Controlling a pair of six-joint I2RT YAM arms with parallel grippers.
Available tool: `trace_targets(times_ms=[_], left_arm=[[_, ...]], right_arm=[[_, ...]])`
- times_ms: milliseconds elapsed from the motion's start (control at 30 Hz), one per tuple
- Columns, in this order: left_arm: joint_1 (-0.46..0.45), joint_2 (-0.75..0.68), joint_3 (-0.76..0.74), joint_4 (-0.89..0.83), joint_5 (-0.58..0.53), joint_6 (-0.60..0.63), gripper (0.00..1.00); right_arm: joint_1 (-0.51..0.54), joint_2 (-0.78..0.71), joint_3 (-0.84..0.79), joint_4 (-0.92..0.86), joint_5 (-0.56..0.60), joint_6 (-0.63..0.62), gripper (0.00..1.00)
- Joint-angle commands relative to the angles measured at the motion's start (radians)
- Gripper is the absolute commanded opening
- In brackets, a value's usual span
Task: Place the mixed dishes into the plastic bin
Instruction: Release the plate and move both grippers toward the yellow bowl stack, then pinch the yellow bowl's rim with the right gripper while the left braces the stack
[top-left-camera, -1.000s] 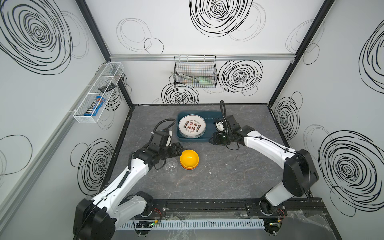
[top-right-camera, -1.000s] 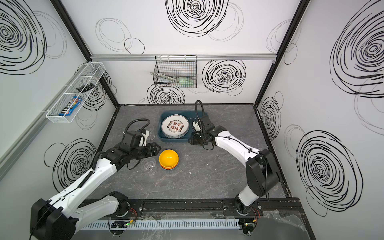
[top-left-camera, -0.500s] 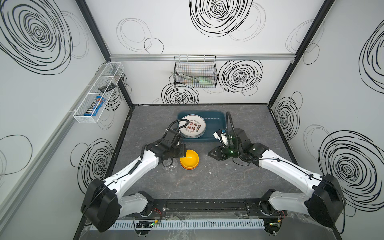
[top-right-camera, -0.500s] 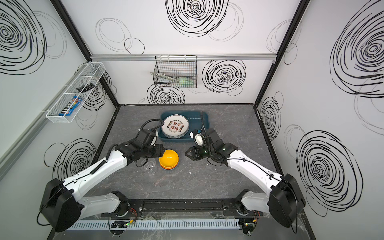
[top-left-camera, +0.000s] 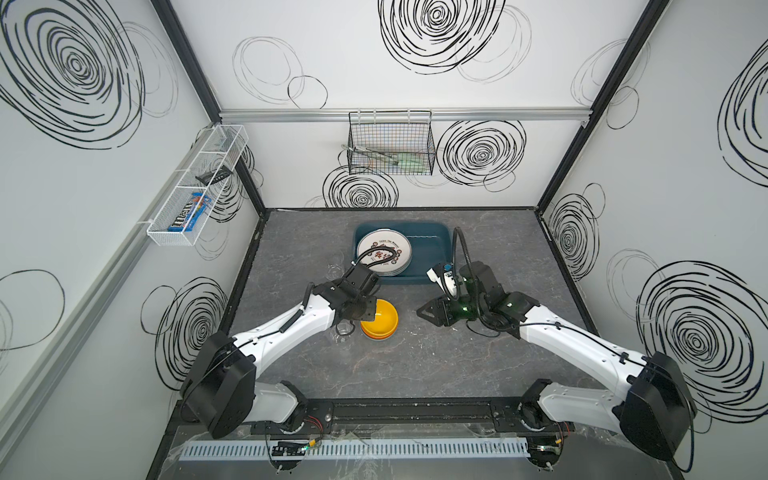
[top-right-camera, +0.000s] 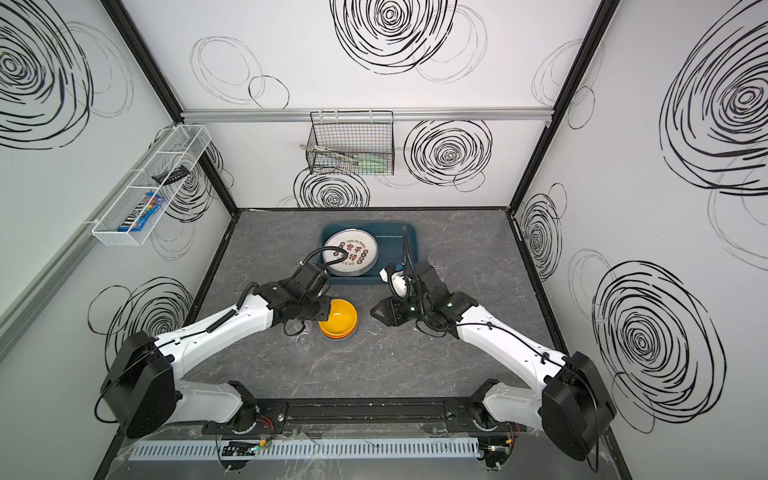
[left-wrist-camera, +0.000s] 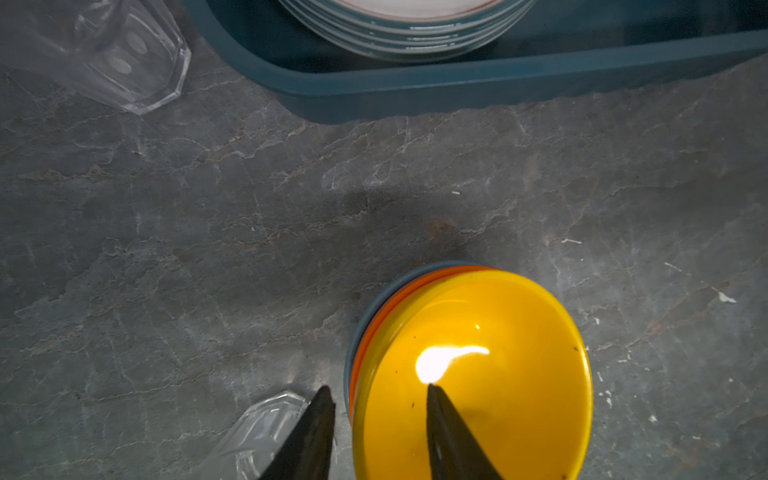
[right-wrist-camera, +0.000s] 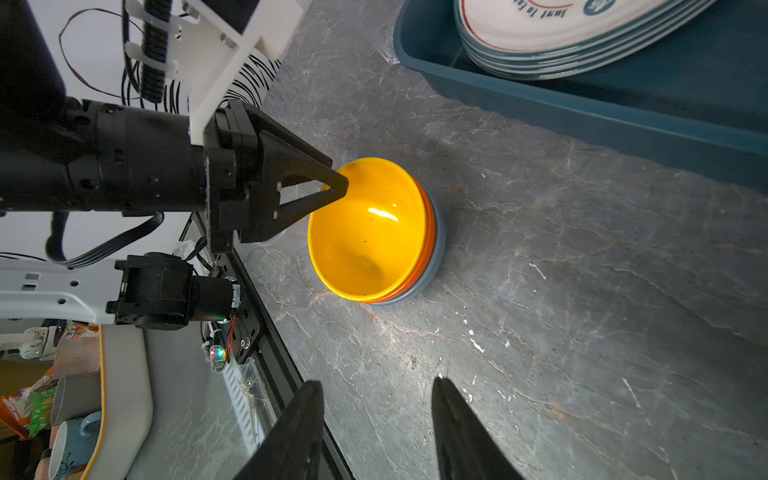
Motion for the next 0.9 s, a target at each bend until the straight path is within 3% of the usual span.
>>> trace_targets(times_ms=[0, 433, 867], left_arm=[[-0.012, 0.023, 0.017, -0.004, -0.037, 0.007, 0.37], [-0.023, 0.05, 0.019, -0.004, -0.057, 0.006, 0.15], [-0.025, -0.024, 0.06, -0.043, -0.042, 0.001, 0.04]], right_arm=[[0.003, -0.003, -0.01, 0.041, 0.0, -0.007, 0.47], [0.003, 0.0, -0.024, 0.046, 0.021, -0.001, 0.46], [-0.005, 0.007, 0.0, 0.034, 0.056, 0.025, 0.46]])
